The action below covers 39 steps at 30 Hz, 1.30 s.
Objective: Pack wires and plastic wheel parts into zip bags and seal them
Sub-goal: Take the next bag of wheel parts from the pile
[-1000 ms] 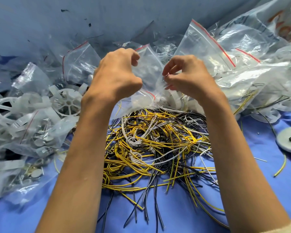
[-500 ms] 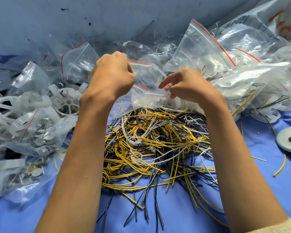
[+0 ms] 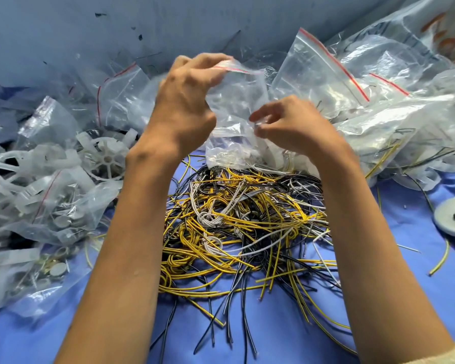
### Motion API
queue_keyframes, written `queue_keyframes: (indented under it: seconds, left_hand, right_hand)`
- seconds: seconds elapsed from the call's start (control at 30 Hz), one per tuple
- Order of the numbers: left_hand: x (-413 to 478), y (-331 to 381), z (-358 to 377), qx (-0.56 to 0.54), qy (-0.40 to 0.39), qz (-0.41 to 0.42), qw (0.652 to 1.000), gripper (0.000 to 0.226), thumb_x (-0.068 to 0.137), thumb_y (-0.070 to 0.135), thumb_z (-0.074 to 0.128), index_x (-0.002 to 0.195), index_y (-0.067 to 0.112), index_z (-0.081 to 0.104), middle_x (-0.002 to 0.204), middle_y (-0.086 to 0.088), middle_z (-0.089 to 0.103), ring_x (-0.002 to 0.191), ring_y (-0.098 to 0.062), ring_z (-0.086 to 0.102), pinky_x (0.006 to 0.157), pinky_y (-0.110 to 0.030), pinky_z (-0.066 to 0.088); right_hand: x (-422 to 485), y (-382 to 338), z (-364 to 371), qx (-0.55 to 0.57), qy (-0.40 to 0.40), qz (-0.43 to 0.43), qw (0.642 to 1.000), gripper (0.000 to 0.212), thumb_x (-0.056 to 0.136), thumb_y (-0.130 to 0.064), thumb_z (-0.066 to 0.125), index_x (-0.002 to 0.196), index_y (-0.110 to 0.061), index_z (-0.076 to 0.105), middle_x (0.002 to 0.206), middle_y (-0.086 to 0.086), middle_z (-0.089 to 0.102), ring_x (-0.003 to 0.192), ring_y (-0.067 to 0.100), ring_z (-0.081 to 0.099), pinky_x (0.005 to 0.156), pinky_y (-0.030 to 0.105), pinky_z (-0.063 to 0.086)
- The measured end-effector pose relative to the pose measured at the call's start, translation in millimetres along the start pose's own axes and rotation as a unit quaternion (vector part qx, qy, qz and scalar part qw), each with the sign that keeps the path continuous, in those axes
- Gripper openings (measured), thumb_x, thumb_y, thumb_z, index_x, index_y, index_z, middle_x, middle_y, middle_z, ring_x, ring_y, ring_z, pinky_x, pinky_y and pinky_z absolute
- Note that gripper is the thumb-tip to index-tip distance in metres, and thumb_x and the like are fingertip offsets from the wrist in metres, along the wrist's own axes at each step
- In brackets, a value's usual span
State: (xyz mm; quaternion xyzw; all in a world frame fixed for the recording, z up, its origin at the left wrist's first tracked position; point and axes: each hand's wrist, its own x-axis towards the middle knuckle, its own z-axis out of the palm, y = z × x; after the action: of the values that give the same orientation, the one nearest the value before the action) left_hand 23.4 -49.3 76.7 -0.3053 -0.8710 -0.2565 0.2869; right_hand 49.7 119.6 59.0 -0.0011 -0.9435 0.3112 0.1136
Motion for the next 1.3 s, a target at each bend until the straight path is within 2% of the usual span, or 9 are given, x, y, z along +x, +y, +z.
queue_keyframes:
  seconds: [0.1, 0.2, 0.27, 0.4, 0.57, 0.7, 0.83, 1.03, 1.3]
  left_hand:
    - [1, 10, 7, -0.023, -0.067, 0.035, 0.997, 0.072, 0.067, -0.015, 0.044, 0.131, 0.016, 0.056, 0.133, 0.002, 0.056, 0.117, -0.026, 0.046, 0.099, -0.039, 0.039]
    - [1, 16, 14, -0.051, -0.115, 0.046, 0.991, 0.077, 0.066, -0.021, 0.038, 0.132, 0.015, 0.054, 0.130, 0.000, 0.058, 0.119, -0.024, 0.046, 0.103, -0.034, 0.037]
    - [-1, 11, 16, -0.062, -0.119, 0.018, 0.991, 0.076, 0.067, -0.023, 0.036, 0.130, 0.014, 0.056, 0.130, 0.001, 0.057, 0.121, -0.022, 0.044, 0.105, -0.031, 0.035]
    - [-5, -8, 9, -0.075, -0.119, -0.029, 0.990, 0.060, 0.078, -0.017, 0.040, 0.120, 0.018, 0.064, 0.128, 0.003, 0.058, 0.121, -0.014, 0.046, 0.100, -0.014, 0.031]
    - [-1, -30, -8, -0.228, -0.086, -0.118, 0.963, 0.027, 0.087, 0.006, 0.060, 0.104, 0.026, 0.064, 0.107, 0.009, 0.065, 0.103, -0.004, 0.058, 0.086, -0.010, 0.042]
    - [-9, -81, -3, -0.043, -0.047, -0.276, 0.959, 0.031, 0.087, 0.015, 0.058, 0.118, 0.016, 0.060, 0.119, -0.008, 0.063, 0.113, -0.019, 0.054, 0.094, -0.021, 0.038]
    - [-42, -115, 6, 0.157, -0.145, -0.423, 0.881, 0.043, 0.086, 0.021, 0.056, 0.128, 0.012, 0.053, 0.135, -0.023, 0.040, 0.128, -0.036, 0.030, 0.105, -0.044, 0.026]
    - [-36, -118, 0, 0.074, -0.120, -0.411, 0.901, 0.046, 0.077, -0.001, 0.058, 0.117, 0.021, 0.063, 0.127, -0.014, 0.058, 0.123, -0.033, 0.048, 0.103, -0.043, 0.041]
    - [-32, -103, -21, 0.031, -0.100, -0.378, 0.920, 0.033, 0.082, -0.003, 0.061, 0.104, 0.020, 0.068, 0.107, -0.011, 0.069, 0.105, -0.029, 0.061, 0.097, -0.039, 0.047]
  right_hand:
    - [0, -7, -6, -0.010, 0.041, -0.064, 0.997, 0.027, 0.087, -0.020, 0.061, 0.111, -0.027, 0.070, 0.113, -0.002, 0.063, 0.094, 0.007, 0.054, 0.081, 0.015, 0.037]
    - [0, -6, -5, -0.012, 0.073, -0.068, 0.995, 0.022, 0.085, -0.019, 0.065, 0.105, -0.018, 0.073, 0.103, 0.005, 0.071, 0.085, 0.012, 0.062, 0.075, 0.020, 0.046]
    - [0, 0, -2, -0.001, 0.052, -0.006, 0.999, 0.034, 0.080, -0.013, 0.070, 0.113, -0.014, 0.069, 0.100, 0.006, 0.071, 0.076, 0.007, 0.062, 0.066, 0.015, 0.048]
    - [2, 8, 3, -0.007, 0.013, 0.069, 0.998, 0.051, 0.070, -0.009, 0.075, 0.119, -0.005, 0.059, 0.101, 0.013, 0.068, 0.094, 0.026, 0.064, 0.085, 0.039, 0.053]
    - [2, 9, 7, -0.017, -0.007, 0.079, 0.997, 0.098, 0.063, -0.020, 0.086, 0.145, -0.017, 0.031, 0.122, 0.010, 0.061, 0.115, 0.027, 0.056, 0.103, 0.039, 0.042]
    - [0, 9, 5, -0.008, -0.033, 0.048, 0.998, 0.115, 0.063, -0.018, 0.087, 0.151, -0.026, 0.014, 0.135, 0.010, 0.054, 0.119, 0.024, 0.053, 0.105, 0.034, 0.040]
    - [-2, 8, 3, -0.003, -0.056, 0.022, 0.998, 0.116, 0.063, -0.017, 0.087, 0.151, -0.028, 0.012, 0.131, 0.011, 0.057, 0.117, 0.023, 0.055, 0.103, 0.038, 0.043]
    - [-3, 7, 4, -0.010, -0.066, 0.003, 0.998, 0.110, 0.065, -0.018, 0.085, 0.150, -0.028, 0.016, 0.108, 0.001, 0.059, 0.099, 0.017, 0.058, 0.090, 0.032, 0.047]
    - [-1, 7, 3, -0.034, -0.082, -0.004, 0.996, 0.104, 0.069, -0.027, 0.083, 0.150, -0.019, 0.018, 0.121, 0.007, 0.059, 0.109, 0.020, 0.056, 0.099, 0.041, 0.046]
